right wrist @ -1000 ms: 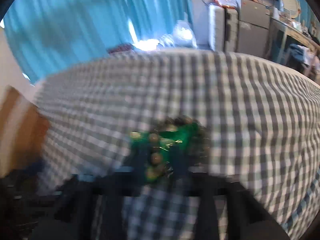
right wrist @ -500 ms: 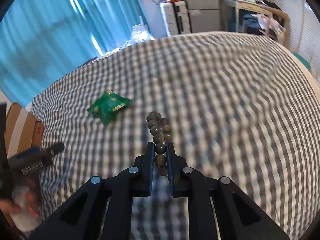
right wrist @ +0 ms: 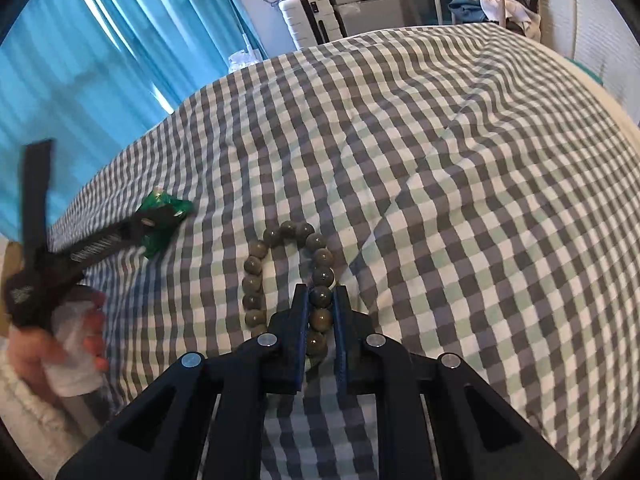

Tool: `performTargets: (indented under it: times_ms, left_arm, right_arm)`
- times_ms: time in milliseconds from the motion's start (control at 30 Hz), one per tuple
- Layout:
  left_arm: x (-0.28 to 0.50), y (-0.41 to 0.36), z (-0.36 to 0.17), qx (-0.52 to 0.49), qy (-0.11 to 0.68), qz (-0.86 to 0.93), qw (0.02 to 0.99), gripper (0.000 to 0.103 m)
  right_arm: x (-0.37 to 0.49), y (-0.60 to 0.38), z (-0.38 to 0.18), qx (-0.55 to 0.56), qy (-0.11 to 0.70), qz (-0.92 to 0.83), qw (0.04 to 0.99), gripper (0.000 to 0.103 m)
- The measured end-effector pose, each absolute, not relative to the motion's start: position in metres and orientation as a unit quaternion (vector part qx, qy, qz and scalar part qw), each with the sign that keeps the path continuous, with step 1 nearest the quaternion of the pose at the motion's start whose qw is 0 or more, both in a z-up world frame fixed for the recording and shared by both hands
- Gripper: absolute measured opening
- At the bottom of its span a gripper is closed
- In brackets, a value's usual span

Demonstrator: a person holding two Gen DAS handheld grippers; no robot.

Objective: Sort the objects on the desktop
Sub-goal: 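Grasp the green snack packet with the left tool while the right tool grasps the bead bracelet, then carry the green packet and bracelet in both tools over the cardboard box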

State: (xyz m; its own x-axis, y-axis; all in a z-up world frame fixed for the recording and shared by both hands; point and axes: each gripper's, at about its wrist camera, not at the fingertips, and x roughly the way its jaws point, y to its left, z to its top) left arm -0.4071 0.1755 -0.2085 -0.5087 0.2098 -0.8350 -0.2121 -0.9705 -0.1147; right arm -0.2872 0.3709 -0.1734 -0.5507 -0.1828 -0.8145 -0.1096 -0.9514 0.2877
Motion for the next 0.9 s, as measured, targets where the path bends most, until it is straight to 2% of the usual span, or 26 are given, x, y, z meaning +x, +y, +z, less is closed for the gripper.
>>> performTargets:
  times_ms: [67,100,133,167,200,233,267,300,333,367,500,667,900]
  left_arm:
    - [-0.409,0.182,-0.215,-0.471,0.03,0.873,0.125,0.103]
    - [-0.408,0.184,-0.215,-0.463,0.037,0.876,0.13,0.099]
    - [-0.405,0.184,-0.213,-0.455,0.039,0.879,0.136,0.092]
    - [-0.401,0.183,-0.212,-0.447,0.045,0.883,0.135,0.067]
    - [-0.398,0.18,-0.209,-0.443,0.052,0.886,0.127,0.049]
    - [-0.394,0.177,-0.205,-0.447,0.04,0.884,0.134,0.047]
    - [-0.391,0.171,-0.203,-0.458,0.02,0.877,0.143,0.045]
    - [-0.388,0.164,-0.201,-0.467,0.006,0.873,0.144,0.044]
    - [-0.382,0.157,-0.198,-0.474,-0.002,0.869,0.142,0.044]
    - [-0.373,0.153,-0.195,-0.474,0.0,0.87,0.136,0.043]
    - [-0.327,0.142,-0.181,-0.475,0.051,0.872,0.104,0.041]
    - [-0.267,0.121,-0.15,-0.466,0.052,0.879,0.092,0.041]
    - [-0.201,0.105,-0.091,-0.443,-0.002,0.894,0.074,0.041]
  right_arm:
    - [-0.29,0.372,-0.174,0.47,-0.16,-0.868,0.029,0.016]
    - [-0.292,0.372,-0.176,0.471,-0.164,-0.866,0.034,0.03]
    - [-0.293,0.372,-0.178,0.471,-0.171,-0.865,0.038,0.051]
    - [-0.294,0.371,-0.18,0.467,-0.181,-0.864,0.044,0.057]
    - [-0.295,0.368,-0.183,0.461,-0.184,-0.867,0.045,0.057]
    - [-0.297,0.364,-0.185,0.459,-0.174,-0.87,0.039,0.057]
    - [-0.298,0.358,-0.188,0.459,-0.16,-0.873,0.034,0.05]
    - [-0.298,0.356,-0.188,0.457,-0.154,-0.875,0.026,0.043]
    - [-0.298,0.356,-0.187,0.459,-0.154,-0.875,0.013,0.024]
    - [-0.296,0.358,-0.187,0.464,-0.163,-0.871,0.005,0.011]
    - [-0.277,0.363,-0.177,0.468,-0.187,-0.864,0.021,0.011]
    - [-0.247,0.353,-0.128,0.44,-0.206,-0.871,0.07,0.011]
    - [-0.197,0.312,-0.052,0.415,-0.152,-0.889,0.118,0.011]
